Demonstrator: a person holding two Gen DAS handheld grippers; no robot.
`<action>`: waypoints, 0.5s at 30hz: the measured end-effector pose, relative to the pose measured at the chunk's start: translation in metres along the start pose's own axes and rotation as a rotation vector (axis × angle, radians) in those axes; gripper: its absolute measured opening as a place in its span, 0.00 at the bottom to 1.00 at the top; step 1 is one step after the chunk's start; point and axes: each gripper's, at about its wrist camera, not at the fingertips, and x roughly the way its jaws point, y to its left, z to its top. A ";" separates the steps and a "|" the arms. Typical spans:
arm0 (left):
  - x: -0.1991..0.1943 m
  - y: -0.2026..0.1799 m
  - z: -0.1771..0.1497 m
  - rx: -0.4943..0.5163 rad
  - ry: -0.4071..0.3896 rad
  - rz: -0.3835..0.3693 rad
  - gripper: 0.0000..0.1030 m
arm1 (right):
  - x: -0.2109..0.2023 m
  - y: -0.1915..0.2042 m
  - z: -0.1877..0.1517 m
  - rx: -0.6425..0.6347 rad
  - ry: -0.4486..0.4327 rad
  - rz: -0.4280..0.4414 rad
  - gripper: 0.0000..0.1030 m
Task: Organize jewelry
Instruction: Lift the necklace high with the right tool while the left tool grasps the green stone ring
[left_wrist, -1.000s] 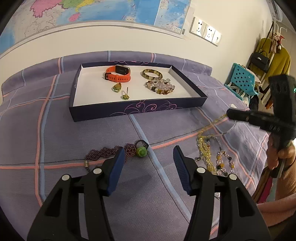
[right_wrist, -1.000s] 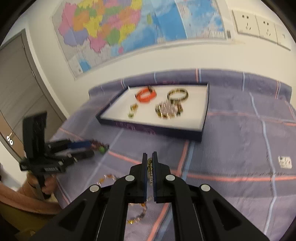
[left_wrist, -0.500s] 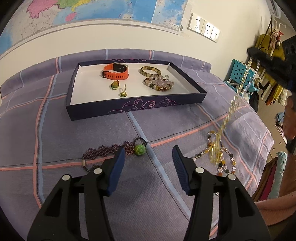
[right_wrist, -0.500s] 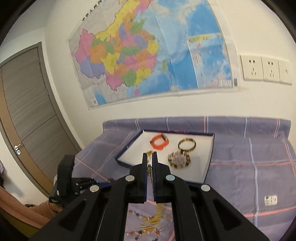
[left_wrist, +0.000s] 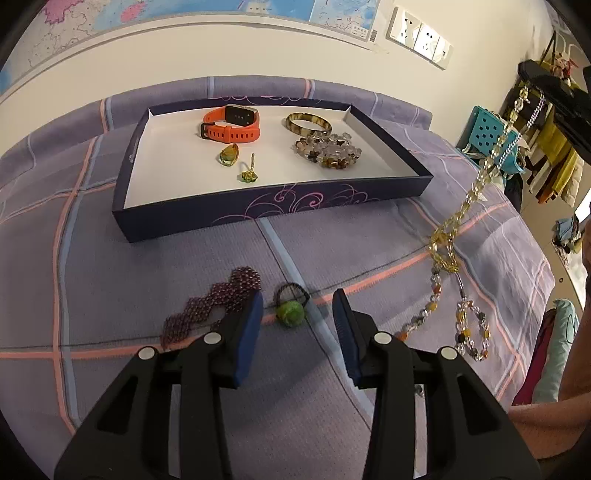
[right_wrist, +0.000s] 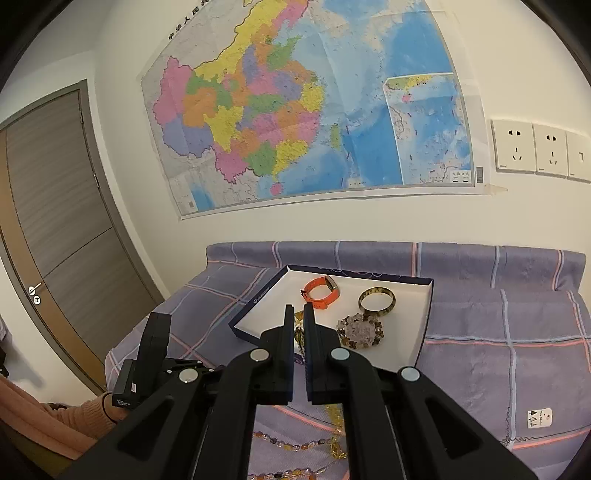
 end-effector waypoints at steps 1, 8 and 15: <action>0.001 -0.001 0.001 0.003 0.001 0.007 0.34 | 0.000 0.000 0.000 0.000 0.001 0.000 0.03; 0.002 -0.002 0.000 0.006 0.007 0.024 0.17 | 0.001 0.002 0.002 -0.003 -0.006 0.002 0.03; -0.008 -0.003 0.002 0.007 -0.014 0.004 0.16 | -0.002 0.007 0.010 -0.020 -0.023 0.008 0.03</action>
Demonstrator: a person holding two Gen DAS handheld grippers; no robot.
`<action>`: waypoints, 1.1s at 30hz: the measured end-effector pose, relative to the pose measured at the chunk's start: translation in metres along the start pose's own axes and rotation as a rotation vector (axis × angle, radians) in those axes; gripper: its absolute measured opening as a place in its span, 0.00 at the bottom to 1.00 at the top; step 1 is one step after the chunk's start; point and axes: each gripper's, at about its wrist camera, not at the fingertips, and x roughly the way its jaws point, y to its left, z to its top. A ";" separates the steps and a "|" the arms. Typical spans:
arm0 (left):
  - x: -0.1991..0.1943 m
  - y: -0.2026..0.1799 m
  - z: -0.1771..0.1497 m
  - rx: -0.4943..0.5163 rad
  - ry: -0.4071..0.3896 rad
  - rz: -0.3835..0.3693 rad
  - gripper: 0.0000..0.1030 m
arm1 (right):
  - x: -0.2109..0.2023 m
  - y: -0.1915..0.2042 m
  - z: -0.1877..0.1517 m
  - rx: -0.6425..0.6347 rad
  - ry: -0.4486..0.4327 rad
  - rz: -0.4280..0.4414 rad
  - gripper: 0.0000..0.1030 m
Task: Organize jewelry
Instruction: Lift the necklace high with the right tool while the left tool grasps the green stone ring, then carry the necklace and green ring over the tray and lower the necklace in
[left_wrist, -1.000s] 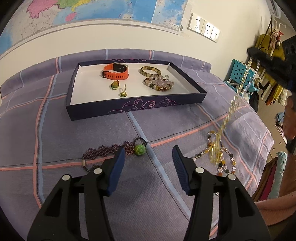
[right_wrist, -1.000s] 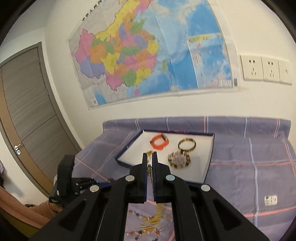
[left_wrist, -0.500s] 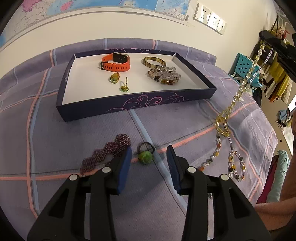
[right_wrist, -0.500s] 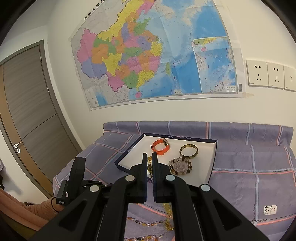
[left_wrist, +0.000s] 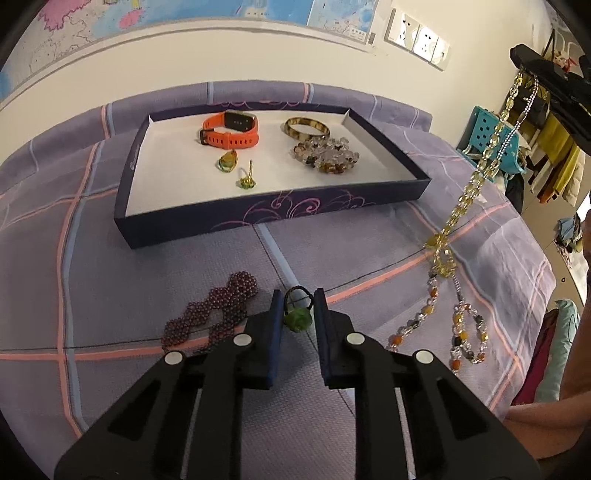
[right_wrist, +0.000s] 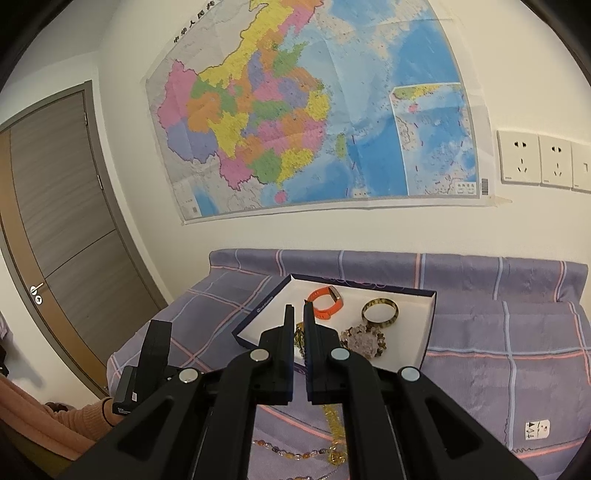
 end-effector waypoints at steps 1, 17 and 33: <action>-0.002 0.000 0.001 0.000 -0.004 -0.002 0.16 | -0.001 0.001 0.002 -0.002 -0.006 0.000 0.03; -0.035 -0.002 0.034 0.018 -0.110 -0.022 0.16 | -0.008 0.010 0.036 -0.043 -0.080 0.011 0.03; -0.042 0.005 0.065 0.040 -0.160 -0.002 0.16 | 0.014 0.002 0.067 -0.044 -0.087 0.018 0.03</action>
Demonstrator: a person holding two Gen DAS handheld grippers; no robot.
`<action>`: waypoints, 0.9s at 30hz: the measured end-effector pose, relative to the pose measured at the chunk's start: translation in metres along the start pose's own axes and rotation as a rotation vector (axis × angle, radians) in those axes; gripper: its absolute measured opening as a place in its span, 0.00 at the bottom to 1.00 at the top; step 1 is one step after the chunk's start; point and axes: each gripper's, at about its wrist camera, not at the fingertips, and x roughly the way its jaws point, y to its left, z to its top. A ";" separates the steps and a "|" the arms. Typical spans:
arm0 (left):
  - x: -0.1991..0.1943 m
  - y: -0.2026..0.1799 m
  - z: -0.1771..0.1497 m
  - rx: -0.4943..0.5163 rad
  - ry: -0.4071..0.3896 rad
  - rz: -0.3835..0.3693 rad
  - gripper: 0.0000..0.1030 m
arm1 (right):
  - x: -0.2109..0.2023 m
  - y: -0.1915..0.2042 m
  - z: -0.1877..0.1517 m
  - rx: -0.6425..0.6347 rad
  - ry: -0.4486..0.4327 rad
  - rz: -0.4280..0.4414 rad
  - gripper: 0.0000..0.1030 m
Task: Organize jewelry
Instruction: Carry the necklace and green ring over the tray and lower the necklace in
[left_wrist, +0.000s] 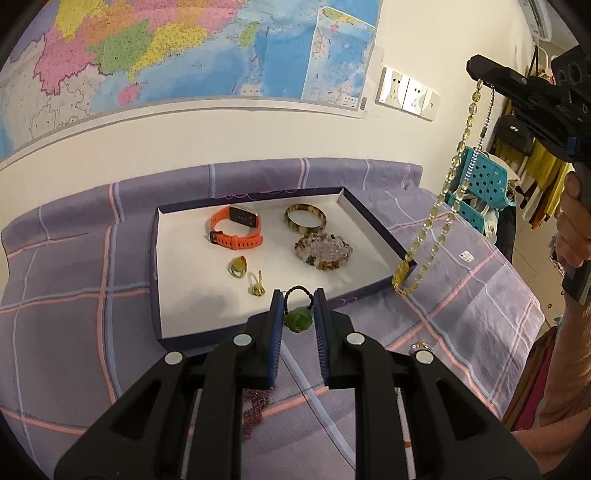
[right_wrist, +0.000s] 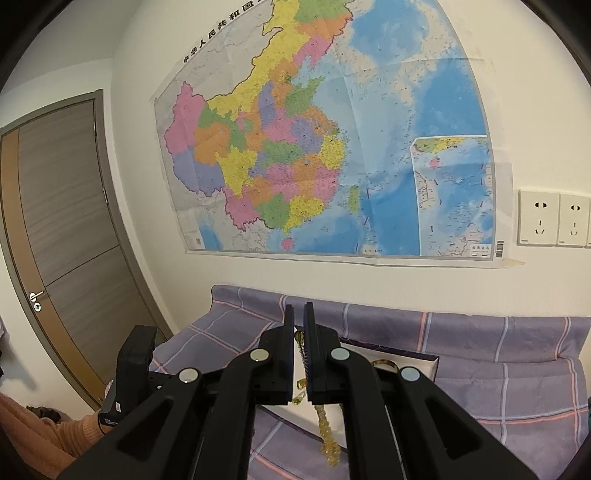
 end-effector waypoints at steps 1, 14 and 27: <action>0.001 0.001 0.001 -0.001 0.000 0.001 0.16 | 0.001 0.000 0.001 0.001 -0.001 0.001 0.03; 0.018 0.020 0.014 -0.022 0.016 0.019 0.16 | 0.034 -0.018 -0.001 0.052 0.026 -0.009 0.03; 0.046 0.026 0.014 -0.030 0.064 0.041 0.16 | 0.059 -0.032 -0.012 0.083 0.077 -0.018 0.03</action>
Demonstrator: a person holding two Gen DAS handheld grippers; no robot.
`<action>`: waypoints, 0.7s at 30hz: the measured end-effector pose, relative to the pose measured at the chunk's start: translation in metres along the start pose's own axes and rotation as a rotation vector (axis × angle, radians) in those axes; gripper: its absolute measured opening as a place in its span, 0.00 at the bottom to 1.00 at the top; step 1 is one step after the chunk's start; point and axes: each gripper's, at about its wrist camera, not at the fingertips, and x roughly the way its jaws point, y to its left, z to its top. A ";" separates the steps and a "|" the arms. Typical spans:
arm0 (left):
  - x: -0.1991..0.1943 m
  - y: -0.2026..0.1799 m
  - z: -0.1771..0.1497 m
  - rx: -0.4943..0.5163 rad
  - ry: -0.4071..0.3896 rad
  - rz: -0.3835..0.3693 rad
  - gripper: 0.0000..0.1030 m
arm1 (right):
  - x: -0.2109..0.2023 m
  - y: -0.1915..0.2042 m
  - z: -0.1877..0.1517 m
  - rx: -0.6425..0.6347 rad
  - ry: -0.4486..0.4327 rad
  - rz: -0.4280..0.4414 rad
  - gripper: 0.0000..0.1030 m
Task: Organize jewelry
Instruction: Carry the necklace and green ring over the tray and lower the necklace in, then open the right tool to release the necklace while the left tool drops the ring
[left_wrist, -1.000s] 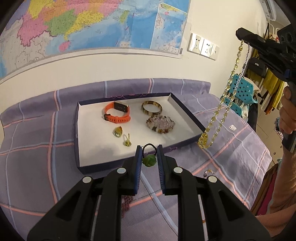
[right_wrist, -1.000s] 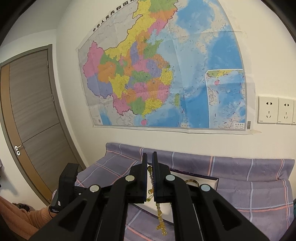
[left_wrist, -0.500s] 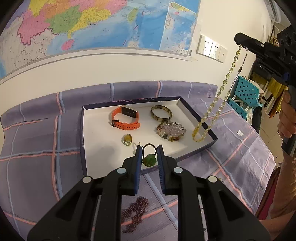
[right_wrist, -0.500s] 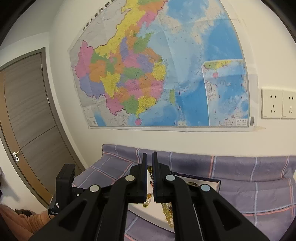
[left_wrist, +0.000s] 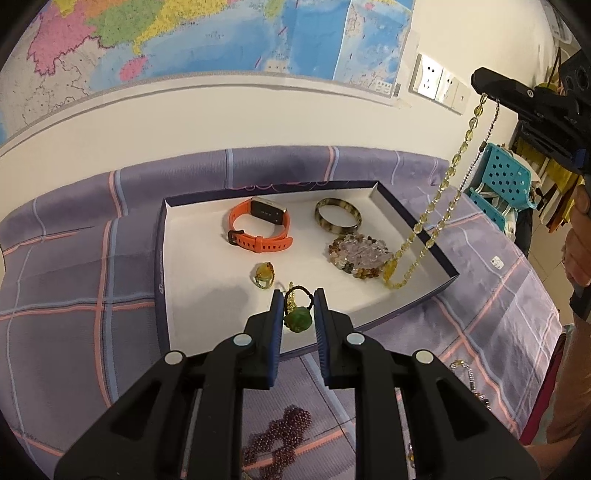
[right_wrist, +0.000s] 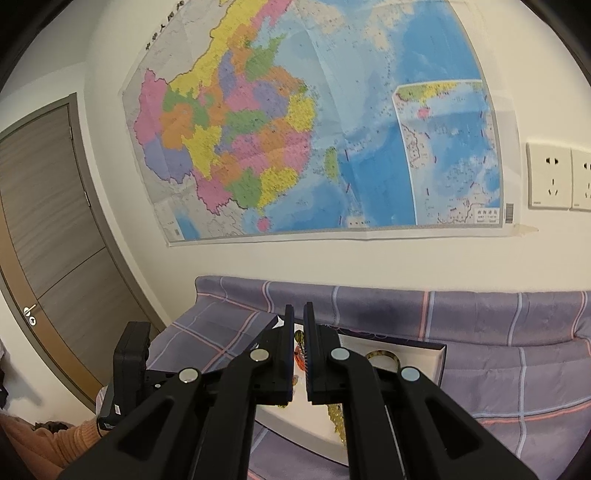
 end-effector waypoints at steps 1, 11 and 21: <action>0.002 0.000 -0.001 -0.001 0.005 0.002 0.16 | 0.002 -0.001 -0.001 0.003 0.003 -0.001 0.03; 0.018 0.002 -0.003 -0.009 0.041 0.003 0.16 | 0.016 -0.014 -0.008 0.029 0.034 -0.012 0.03; 0.027 0.005 -0.005 -0.025 0.066 -0.003 0.11 | 0.027 -0.027 -0.016 0.054 0.059 -0.018 0.03</action>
